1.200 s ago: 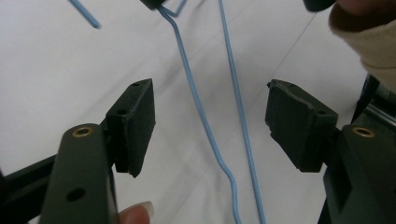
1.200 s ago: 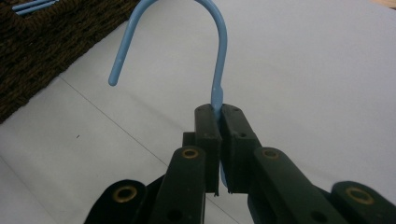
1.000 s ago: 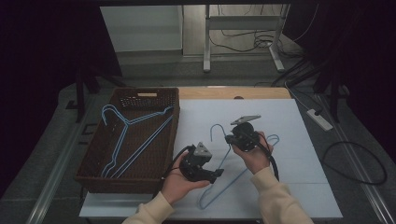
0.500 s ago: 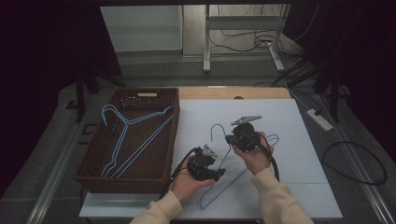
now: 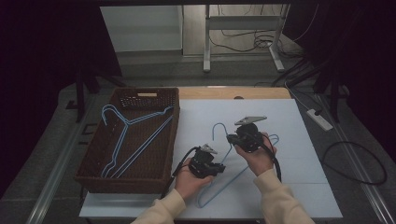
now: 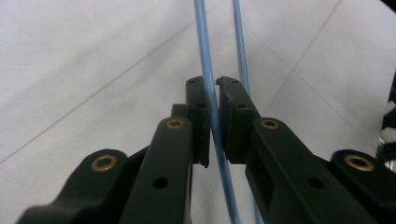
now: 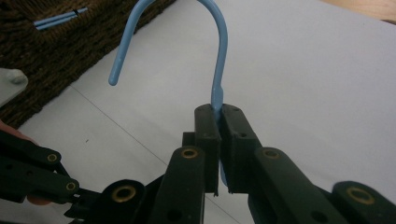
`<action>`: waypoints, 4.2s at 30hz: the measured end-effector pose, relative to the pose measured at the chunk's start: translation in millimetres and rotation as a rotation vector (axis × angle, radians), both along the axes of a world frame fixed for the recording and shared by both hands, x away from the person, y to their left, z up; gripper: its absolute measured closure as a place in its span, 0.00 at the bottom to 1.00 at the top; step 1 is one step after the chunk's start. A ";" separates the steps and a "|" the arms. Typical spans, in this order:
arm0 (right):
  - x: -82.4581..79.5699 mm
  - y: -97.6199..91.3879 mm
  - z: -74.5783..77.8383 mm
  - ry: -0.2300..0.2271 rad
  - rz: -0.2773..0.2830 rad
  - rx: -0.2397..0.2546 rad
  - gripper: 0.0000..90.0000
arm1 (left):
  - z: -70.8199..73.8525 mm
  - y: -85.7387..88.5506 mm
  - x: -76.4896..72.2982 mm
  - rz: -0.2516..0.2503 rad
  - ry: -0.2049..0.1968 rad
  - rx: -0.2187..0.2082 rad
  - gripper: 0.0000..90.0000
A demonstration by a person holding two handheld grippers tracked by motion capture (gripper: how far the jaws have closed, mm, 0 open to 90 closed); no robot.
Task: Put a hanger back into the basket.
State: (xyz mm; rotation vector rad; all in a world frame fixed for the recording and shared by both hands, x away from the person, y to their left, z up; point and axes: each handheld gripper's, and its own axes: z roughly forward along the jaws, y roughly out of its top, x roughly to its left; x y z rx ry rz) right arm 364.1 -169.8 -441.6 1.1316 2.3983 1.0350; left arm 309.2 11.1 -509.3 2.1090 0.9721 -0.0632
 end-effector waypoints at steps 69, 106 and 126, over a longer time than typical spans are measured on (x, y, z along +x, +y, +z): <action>-77.5 -143.3 -36.6 -0.190 -0.007 0.171 0.33 | 147.6 173.9 -26.6 0.131 -0.270 -0.237 0.96; -75.9 -139.8 -41.1 -0.170 -0.001 0.139 0.33 | 114.3 303.0 -23.6 0.271 -0.220 -0.147 0.96; -75.3 -139.6 -42.6 -0.164 -0.004 0.128 0.32 | 87.5 299.1 -1.4 0.280 -0.122 -0.058 0.96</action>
